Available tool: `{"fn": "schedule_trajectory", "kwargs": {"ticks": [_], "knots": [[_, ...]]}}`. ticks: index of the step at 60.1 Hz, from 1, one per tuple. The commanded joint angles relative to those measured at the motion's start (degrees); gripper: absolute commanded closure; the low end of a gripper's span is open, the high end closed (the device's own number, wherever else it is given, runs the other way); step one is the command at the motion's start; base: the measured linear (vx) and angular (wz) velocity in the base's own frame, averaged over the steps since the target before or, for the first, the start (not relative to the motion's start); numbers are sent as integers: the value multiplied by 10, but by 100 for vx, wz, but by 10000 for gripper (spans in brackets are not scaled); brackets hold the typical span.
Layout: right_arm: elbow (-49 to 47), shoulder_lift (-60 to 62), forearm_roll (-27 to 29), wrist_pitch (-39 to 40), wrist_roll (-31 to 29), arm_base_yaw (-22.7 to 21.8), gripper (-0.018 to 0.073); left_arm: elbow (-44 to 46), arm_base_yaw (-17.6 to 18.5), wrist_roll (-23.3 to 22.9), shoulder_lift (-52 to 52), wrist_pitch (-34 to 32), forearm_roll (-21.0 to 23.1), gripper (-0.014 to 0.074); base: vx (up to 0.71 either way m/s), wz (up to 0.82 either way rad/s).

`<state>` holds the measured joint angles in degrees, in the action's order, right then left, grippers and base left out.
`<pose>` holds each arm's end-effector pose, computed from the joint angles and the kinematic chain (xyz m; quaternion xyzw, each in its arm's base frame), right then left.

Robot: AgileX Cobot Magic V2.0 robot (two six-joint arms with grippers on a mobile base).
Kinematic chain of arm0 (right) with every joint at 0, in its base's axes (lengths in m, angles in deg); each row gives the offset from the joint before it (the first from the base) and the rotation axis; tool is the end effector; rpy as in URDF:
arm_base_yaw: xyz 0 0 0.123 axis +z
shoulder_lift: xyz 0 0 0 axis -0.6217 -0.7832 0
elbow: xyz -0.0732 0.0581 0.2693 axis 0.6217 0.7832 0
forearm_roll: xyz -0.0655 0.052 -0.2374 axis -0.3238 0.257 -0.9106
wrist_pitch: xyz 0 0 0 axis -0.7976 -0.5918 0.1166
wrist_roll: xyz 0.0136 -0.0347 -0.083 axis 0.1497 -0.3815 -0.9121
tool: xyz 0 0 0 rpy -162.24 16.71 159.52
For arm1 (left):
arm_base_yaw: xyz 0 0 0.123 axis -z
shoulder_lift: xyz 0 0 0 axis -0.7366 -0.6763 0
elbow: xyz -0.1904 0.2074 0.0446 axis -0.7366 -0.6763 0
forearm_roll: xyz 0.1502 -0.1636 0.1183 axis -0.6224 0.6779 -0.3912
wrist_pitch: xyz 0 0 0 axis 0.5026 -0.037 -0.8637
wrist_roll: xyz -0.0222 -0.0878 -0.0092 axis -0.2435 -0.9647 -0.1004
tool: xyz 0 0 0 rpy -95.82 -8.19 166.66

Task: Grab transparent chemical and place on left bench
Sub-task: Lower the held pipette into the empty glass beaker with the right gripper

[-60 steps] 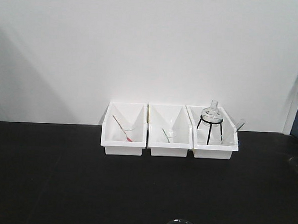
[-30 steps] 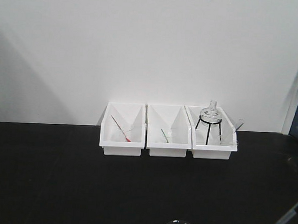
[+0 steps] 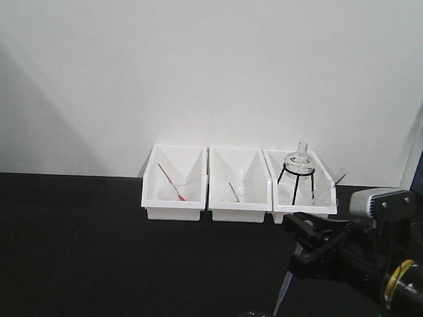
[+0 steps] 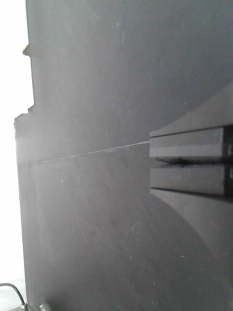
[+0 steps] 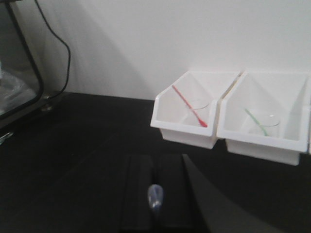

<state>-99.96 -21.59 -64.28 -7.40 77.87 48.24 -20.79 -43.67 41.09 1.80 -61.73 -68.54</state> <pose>0.2957 0.0946 0.2680 -0.1695 0.7255 0.2815 0.6048 0.0564 -0.0037 0.2036 0.0337 0.6853 -0.0124 0.7274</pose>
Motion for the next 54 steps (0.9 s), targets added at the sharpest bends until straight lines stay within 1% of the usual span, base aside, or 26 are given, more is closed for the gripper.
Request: {"fn": "schedule_trajectory", "kwargs": {"ticks": [1,13,20,27,35,38,43,48,54], "knots": [[-22,-18,-5,87,10,-1,561,-9,1,-4,11,-45,0,600,0,0],[-22,-71,-5,101,8,-1,559,-9,1,-4,11,-45,0,600,0,0],[-22,-88,-6,115,-10,-1,529,-9,1,-4,11,-45,0,600,0,0],[-22,-101,-23,136,-12,-1,438,-9,1,-4,11,-45,0,600,0,0],[-22,-107,-46,154,-12,-1,265,-9,1,-4,11,-45,0,600,0,0],[-22,-107,-48,153,-12,-1,193,-9,1,-4,11,-45,0,600,0,0],[-22,-107,-48,153,-12,-1,105,-9,1,-4,11,-45,0,600,0,0],[-22,-107,-48,153,-12,-1,49,-9,1,-4,11,-45,0,600,0,0],[-22,-100,-42,159,-16,-1,44,-9,1,-4,11,-45,0,600,0,0]]}}
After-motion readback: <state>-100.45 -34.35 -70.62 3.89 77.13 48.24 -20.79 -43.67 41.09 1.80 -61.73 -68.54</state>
